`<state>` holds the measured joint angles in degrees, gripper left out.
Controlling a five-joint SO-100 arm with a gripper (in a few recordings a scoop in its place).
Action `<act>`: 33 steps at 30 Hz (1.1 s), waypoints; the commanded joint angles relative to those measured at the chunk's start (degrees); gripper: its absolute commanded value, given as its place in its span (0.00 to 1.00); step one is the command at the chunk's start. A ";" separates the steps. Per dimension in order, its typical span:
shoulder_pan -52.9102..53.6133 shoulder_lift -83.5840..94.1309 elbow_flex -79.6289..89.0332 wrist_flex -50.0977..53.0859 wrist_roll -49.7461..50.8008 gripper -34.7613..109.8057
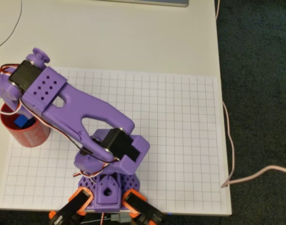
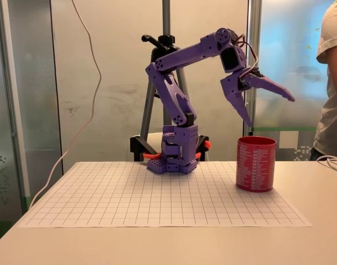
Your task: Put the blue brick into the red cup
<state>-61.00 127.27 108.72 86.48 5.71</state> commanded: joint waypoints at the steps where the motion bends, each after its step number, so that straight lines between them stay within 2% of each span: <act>1: 0.53 3.78 -0.62 -0.44 0.44 0.24; 11: 1.14 4.31 -0.26 -0.44 0.62 0.24; 15: 4.04 4.75 1.23 -3.96 0.88 0.24; 17: 9.76 5.71 3.16 -8.88 1.41 0.24; 23: 39.64 6.77 5.71 -24.17 3.69 0.24; 28: 56.07 13.62 3.43 -25.84 3.25 0.24; 33: 61.00 25.84 3.78 -21.53 1.41 0.24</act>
<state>-1.85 145.99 114.79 63.02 7.12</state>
